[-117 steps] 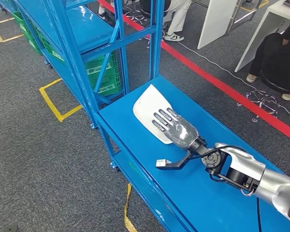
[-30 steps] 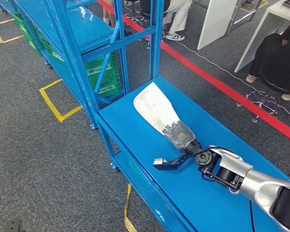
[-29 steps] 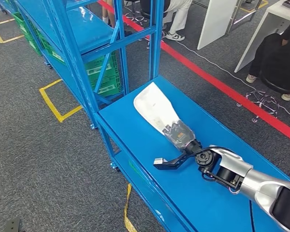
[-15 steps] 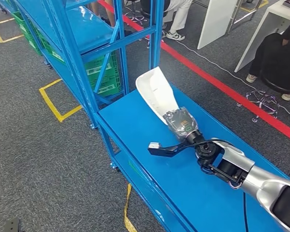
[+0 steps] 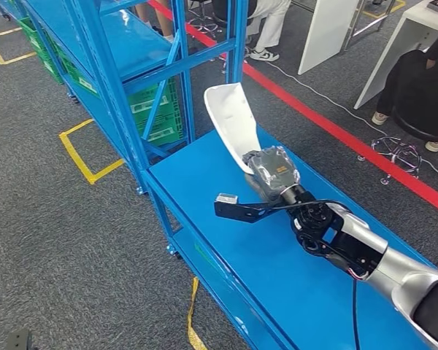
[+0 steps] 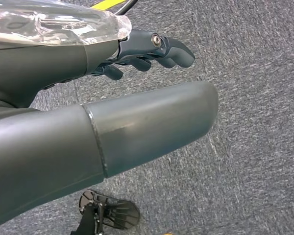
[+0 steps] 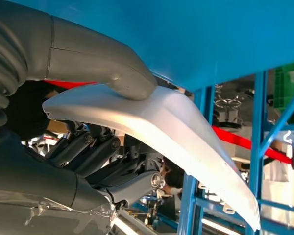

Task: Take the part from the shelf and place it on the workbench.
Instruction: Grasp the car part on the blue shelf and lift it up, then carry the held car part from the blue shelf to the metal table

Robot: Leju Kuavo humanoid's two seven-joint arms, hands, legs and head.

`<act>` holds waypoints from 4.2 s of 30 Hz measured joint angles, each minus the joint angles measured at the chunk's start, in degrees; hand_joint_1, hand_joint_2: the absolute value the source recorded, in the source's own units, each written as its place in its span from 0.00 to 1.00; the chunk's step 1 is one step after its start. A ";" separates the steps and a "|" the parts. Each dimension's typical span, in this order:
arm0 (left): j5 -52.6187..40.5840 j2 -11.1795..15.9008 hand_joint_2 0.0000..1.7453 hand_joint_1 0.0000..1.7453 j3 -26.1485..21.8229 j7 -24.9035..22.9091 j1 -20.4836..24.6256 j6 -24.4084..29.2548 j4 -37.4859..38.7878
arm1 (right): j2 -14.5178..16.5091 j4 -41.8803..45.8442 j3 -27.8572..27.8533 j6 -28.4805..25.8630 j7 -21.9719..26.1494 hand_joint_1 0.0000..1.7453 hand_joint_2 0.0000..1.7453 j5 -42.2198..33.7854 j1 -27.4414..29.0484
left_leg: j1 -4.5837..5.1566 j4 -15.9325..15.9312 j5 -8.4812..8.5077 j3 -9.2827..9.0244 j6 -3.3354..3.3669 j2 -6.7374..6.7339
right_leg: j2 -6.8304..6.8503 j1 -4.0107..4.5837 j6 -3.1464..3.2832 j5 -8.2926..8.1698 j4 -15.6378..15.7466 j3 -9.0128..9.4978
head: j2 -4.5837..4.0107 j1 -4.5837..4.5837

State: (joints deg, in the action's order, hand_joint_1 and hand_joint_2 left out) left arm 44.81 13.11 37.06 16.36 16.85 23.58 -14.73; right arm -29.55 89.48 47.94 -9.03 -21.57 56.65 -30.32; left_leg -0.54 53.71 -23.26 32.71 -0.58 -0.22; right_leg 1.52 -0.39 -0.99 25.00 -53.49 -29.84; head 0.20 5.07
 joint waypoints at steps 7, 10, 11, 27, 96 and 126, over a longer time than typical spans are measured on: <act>0.04 0.00 0.00 0.00 -0.01 0.21 -0.02 -0.16 0.00 | 0.05 2.06 -0.70 -0.42 -0.02 1.00 1.00 -2.79 0.06 | 0.00 0.00 0.00 0.00 0.00 0.00 | 0.00 0.00 0.00 0.00 0.00 0.00 | -0.02 0.00; 0.17 0.01 0.00 0.00 -0.01 0.76 -0.05 -0.43 0.00 | 0.27 3.46 -0.99 -2.70 -0.55 1.00 1.00 -4.45 0.24 | 0.00 0.00 0.00 0.01 0.00 0.00 | 0.01 0.00 0.00 0.00 0.00 0.00 | -0.02 -0.01; 0.20 0.01 0.00 0.00 -0.01 0.95 -0.05 -0.45 0.00 | 0.37 4.19 -1.12 -4.00 -0.91 1.00 1.00 -3.49 0.28 | 0.00 0.00 0.00 0.01 0.00 0.00 | 0.01 0.00 0.00 0.00 0.00 0.00 | -0.02 0.00; 0.54 -0.58 0.00 0.00 -0.01 2.37 -0.23 -0.42 0.00 | 4.34 10.76 -4.58 -15.96 -1.00 1.00 1.00 12.19 3.28 | 0.00 0.00 0.00 0.01 0.00 0.00 | 0.00 0.00 0.02 0.02 0.00 -0.01 | -0.01 0.01; 1.38 0.48 1.00 0.00 -4.06 5.15 -1.76 -3.90 0.00 | 4.63 30.27 -9.20 13.56 23.67 1.00 1.00 -82.97 2.64 | -0.01 -0.01 -0.01 0.00 0.00 -0.01 | -0.02 0.01 0.04 0.05 0.00 -0.05 | 0.00 0.01; 3.54 -0.84 1.00 0.00 -4.62 7.74 -0.64 -8.67 0.00 | 8.84 24.34 -9.22 25.98 31.92 1.00 1.00 -84.60 5.06 | -0.01 -0.02 -0.01 0.01 0.00 0.00 | 0.00 0.01 0.04 0.06 0.00 -0.02 | -0.02 0.00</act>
State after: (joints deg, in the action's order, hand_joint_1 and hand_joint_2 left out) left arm 48.35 12.27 32.45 24.10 16.20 14.91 -14.73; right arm -20.71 113.81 38.72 16.96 10.36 -27.94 -25.25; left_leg -0.55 53.69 -23.27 32.72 -0.58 -0.23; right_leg 1.52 -0.39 -0.95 25.06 -53.49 -29.86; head 0.18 5.07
